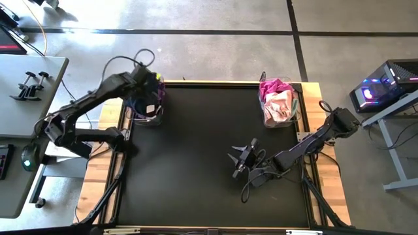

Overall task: Sort towels by color in basket
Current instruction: Put the dark blue microfiber cloth into the left transparent bin

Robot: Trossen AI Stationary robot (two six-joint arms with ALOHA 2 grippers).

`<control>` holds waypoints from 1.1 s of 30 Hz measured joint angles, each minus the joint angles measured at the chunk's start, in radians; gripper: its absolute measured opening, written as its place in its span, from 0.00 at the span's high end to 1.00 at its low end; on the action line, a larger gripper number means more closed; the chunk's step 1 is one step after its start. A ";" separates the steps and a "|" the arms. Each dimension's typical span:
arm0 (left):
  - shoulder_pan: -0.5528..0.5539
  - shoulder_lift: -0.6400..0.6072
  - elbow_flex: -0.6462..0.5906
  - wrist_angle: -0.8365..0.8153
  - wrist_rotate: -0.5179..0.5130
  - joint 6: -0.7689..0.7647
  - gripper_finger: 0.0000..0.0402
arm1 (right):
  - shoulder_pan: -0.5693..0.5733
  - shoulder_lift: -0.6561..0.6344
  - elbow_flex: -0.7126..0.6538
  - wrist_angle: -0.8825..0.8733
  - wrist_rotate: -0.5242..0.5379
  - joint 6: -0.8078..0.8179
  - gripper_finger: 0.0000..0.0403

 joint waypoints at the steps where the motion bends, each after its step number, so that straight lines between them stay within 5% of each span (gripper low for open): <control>1: 0.001 0.011 -0.033 0.033 0.023 0.000 0.93 | 0.000 0.000 0.000 0.001 0.000 0.000 0.61; 9: 0.005 0.175 -0.258 0.303 0.166 -0.017 0.98 | 0.000 0.000 0.000 0.005 -0.003 -0.001 0.61; 12: 0.005 0.233 -0.264 0.341 0.142 0.015 1.00 | 0.000 0.000 0.000 0.005 -0.003 -0.005 0.61; 18: 0.002 0.223 -0.159 0.233 0.134 0.051 0.90 | -0.001 0.000 0.000 0.008 -0.002 -0.008 0.61; 27: -0.027 0.176 0.116 -0.178 0.132 -0.011 0.67 | -0.002 0.000 0.000 0.007 -0.002 -0.008 0.61; 33: -0.050 0.121 0.168 -0.194 0.127 -0.039 0.66 | -0.002 0.000 0.000 0.007 -0.002 -0.008 0.61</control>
